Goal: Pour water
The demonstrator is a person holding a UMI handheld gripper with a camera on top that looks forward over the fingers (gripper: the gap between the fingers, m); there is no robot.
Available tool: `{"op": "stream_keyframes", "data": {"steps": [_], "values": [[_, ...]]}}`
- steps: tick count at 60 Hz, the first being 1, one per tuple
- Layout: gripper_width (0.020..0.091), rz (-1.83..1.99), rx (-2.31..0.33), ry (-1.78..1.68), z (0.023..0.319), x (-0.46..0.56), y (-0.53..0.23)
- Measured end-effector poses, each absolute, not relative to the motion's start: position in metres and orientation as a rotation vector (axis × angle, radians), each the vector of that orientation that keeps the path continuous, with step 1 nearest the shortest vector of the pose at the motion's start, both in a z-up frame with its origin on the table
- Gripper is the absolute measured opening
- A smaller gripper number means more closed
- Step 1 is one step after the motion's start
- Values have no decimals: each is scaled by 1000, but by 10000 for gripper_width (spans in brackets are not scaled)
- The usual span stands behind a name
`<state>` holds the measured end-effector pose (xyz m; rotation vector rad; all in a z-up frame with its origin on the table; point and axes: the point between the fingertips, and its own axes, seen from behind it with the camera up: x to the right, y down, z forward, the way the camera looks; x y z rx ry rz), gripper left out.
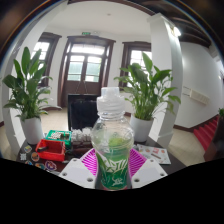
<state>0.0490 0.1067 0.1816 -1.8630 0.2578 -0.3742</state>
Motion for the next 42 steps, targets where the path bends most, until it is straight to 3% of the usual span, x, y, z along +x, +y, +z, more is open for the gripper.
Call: {"op": "stream_keyframes", "data": {"steps": [18,26,29,36,37,40,42], "values": [[377,-276,-1870,311,94,69,126],[364,-226,-1815,359,97,74,125],[393,-205,-1806,364,97,74,125],[526,-183,-1806,356,99,72,127],[557,-180,-1809,355,99,71,126],[747,-164,-1819,333,98,66,125],[796,-150,-1825,324,99,62,122]]}}
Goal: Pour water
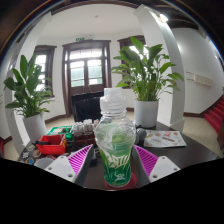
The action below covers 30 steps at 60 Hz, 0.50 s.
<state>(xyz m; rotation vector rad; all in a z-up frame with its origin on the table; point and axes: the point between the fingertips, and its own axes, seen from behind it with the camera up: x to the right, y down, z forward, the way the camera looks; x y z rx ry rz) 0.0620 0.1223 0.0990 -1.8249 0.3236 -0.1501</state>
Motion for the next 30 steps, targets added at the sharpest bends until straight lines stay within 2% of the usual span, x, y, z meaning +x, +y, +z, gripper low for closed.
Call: {"op": "stream_keyframes", "data": {"steps": [2,16,30], "values": [[813,-133,-1828,317,101,58,117],[804,-71,-1913,259,97,13,55],[803,-25,-1996,62,125,-48,-23]]}}
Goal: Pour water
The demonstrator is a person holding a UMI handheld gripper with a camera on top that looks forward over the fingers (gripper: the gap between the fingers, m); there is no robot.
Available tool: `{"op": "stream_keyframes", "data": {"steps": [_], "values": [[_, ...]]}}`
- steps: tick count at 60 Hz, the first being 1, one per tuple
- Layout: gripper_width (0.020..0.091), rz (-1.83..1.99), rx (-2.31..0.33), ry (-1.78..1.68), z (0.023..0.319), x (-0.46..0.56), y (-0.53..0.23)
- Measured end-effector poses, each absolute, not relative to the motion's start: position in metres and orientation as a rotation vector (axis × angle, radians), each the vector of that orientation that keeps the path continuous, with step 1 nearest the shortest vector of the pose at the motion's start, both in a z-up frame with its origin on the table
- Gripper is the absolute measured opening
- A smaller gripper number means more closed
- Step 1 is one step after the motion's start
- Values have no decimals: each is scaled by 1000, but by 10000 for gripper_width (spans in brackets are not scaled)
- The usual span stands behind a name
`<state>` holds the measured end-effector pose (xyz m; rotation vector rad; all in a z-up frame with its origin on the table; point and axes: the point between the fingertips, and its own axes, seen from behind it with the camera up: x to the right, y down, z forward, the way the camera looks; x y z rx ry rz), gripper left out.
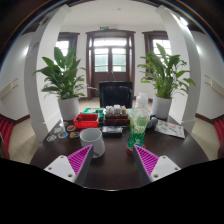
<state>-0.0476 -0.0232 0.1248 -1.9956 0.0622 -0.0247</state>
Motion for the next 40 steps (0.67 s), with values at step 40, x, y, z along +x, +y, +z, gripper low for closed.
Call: {"op": "stream_keyframes", "data": {"steps": [40], "values": [[787,11,-1901,40,206,-79,-99]]}}
